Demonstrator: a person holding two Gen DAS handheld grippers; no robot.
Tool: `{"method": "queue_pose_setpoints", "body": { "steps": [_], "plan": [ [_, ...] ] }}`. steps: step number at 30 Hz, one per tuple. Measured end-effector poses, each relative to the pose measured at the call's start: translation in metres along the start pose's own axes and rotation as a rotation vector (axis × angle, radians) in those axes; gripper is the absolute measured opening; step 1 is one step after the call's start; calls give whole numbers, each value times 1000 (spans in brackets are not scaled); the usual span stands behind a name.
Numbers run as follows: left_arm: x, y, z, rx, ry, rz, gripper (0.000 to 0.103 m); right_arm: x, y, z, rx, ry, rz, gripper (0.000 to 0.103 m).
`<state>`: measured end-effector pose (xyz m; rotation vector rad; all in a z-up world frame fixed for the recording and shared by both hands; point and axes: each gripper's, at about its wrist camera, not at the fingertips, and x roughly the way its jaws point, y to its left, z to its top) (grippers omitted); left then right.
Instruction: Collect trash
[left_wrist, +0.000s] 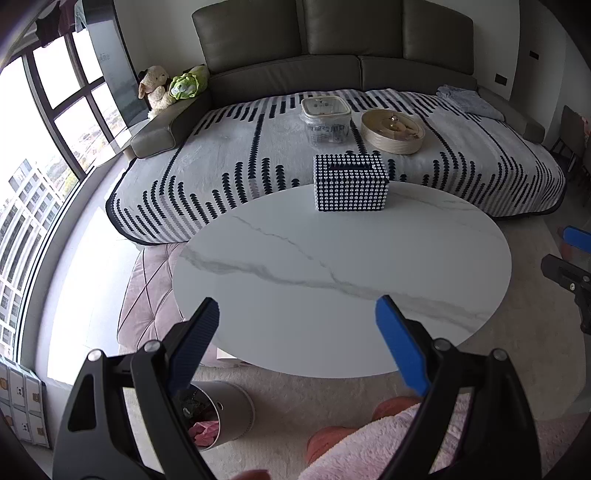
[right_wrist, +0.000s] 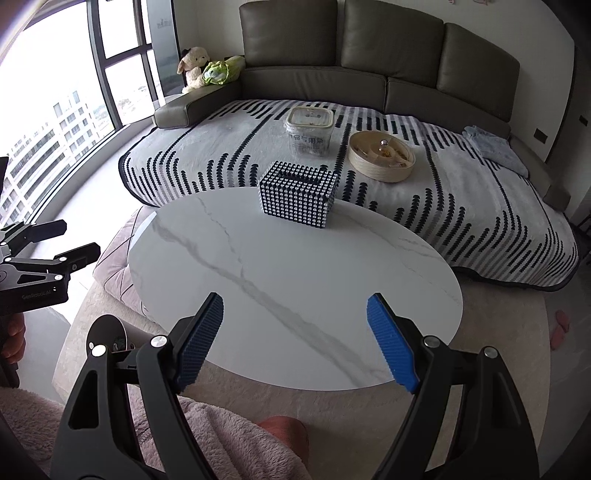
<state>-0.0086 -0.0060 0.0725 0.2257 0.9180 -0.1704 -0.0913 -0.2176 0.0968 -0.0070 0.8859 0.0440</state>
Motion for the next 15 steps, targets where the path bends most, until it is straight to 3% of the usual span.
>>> {"method": "queue_pose_setpoints", "body": {
  "steps": [15],
  "plan": [
    [1,-6,0,32,9,-22,87,4,-4,-2,20,32,19,77]
  ]
}}
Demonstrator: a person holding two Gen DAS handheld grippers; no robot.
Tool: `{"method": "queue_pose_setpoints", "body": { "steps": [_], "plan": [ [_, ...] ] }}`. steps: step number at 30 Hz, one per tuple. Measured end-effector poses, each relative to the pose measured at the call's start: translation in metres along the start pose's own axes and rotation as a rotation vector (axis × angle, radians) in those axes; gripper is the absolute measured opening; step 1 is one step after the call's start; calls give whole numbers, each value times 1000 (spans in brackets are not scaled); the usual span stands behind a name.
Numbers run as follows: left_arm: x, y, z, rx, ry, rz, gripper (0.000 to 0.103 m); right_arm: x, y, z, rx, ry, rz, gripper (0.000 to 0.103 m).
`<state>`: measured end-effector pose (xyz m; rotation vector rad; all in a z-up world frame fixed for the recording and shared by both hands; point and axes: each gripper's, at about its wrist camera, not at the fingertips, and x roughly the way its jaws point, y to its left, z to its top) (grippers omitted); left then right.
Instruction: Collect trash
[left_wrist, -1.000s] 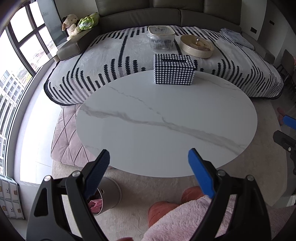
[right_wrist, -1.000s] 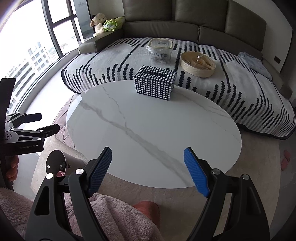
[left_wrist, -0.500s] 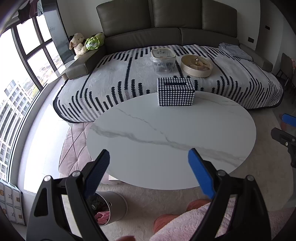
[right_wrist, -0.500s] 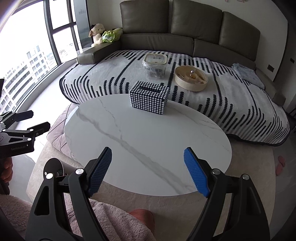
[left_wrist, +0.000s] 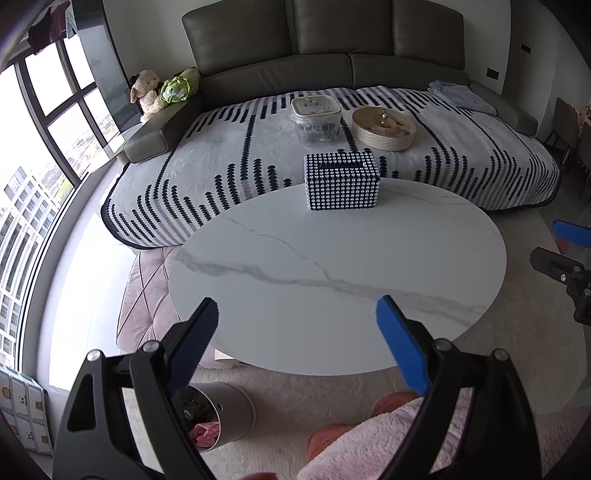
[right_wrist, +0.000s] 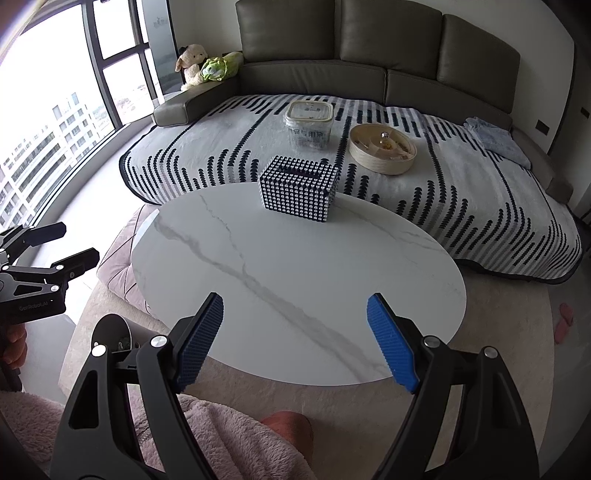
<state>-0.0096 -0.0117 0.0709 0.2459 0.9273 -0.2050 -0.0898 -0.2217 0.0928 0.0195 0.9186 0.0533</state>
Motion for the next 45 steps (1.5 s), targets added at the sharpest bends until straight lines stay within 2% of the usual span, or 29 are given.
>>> {"method": "queue_pose_setpoints", "body": {
  "steps": [45],
  "plan": [
    [-4,-1,2,3,-18,-12,89,-5,-2,4,8,-20,2,77]
  ]
}}
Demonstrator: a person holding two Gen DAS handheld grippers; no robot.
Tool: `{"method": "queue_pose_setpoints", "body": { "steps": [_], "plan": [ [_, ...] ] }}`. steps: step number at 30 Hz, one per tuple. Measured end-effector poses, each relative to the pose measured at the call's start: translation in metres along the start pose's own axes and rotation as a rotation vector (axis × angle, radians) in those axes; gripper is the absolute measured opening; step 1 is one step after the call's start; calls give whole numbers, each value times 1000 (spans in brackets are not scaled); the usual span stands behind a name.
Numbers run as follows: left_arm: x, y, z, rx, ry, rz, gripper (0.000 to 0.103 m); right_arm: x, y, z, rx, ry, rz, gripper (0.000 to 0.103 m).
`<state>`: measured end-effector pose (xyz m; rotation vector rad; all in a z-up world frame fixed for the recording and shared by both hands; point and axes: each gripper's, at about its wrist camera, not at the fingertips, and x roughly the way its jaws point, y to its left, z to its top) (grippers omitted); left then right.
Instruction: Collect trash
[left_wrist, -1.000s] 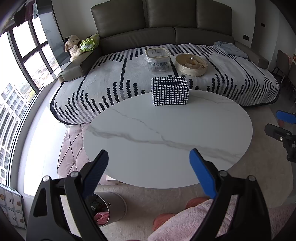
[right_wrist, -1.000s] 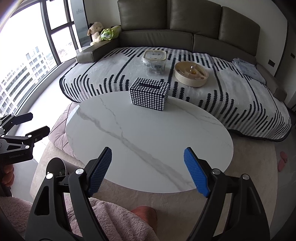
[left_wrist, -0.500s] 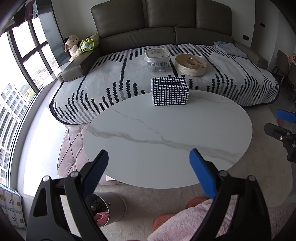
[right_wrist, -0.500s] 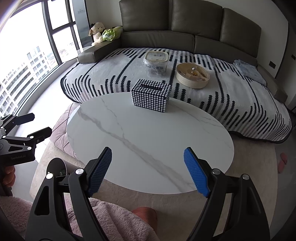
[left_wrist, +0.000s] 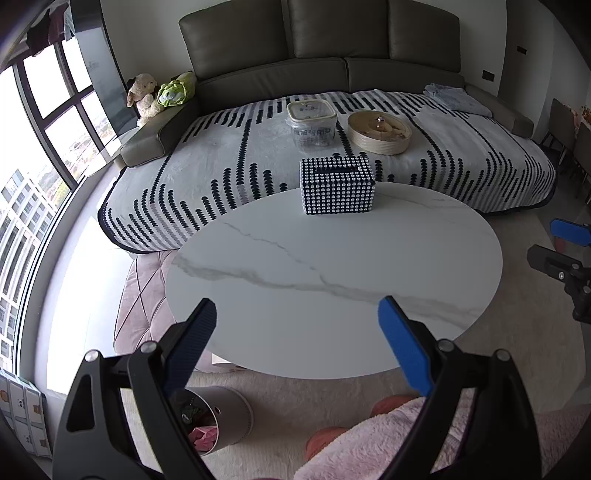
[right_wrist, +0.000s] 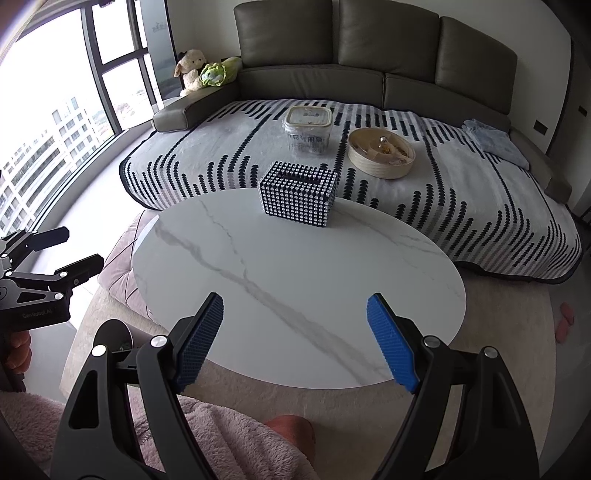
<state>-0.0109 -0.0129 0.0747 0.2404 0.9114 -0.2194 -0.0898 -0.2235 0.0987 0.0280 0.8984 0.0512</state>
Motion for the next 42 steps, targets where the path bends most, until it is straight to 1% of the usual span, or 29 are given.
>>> {"method": "queue_pose_setpoints", "body": {
  "steps": [42],
  "plan": [
    [3,3,0,0,5,4,89,3,7,-1,0,9,6,77]
  ]
}}
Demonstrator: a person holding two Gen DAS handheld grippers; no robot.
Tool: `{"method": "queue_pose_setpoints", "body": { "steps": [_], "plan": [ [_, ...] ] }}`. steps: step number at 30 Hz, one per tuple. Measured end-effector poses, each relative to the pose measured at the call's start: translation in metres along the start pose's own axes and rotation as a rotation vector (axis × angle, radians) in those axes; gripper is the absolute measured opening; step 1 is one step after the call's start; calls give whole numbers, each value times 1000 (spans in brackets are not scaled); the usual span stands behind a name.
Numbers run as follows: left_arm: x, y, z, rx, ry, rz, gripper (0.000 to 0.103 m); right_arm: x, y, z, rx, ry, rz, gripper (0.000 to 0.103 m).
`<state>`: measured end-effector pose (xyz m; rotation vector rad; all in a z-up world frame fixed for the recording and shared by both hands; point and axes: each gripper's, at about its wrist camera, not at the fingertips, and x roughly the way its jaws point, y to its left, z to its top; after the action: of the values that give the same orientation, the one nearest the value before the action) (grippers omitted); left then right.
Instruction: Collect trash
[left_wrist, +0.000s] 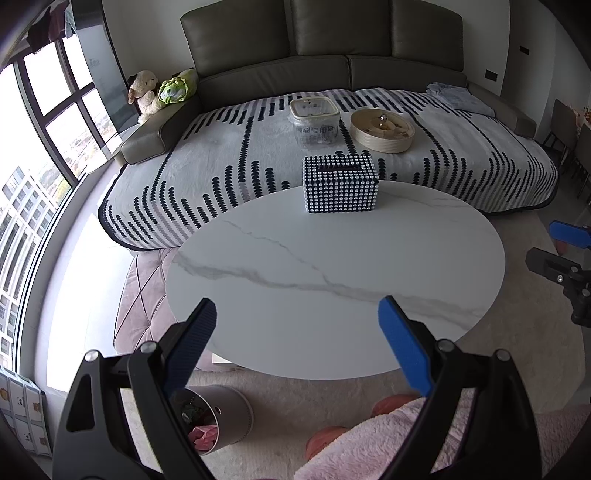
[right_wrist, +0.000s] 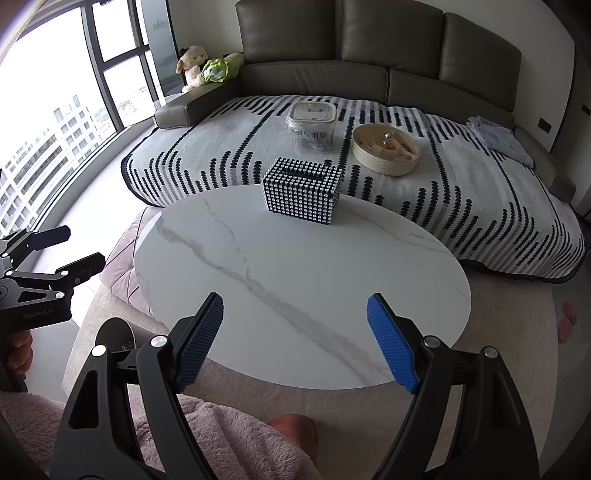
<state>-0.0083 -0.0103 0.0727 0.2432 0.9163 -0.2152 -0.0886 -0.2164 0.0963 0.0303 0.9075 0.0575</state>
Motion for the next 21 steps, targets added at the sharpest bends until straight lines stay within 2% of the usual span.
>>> {"method": "queue_pose_setpoints", "body": {
  "steps": [13,17,21],
  "plan": [
    [-1,-6,-4,19,-4,-1,89,2,3,-2,-2,-2,1,77],
    [-4,-9,-5,21,-18,-25,89,3,3,-2,-2,-4,1,77],
    [-6,-14,-5,32,-33,4,91,6,4,-2,-3,-5,2,77]
  ]
}}
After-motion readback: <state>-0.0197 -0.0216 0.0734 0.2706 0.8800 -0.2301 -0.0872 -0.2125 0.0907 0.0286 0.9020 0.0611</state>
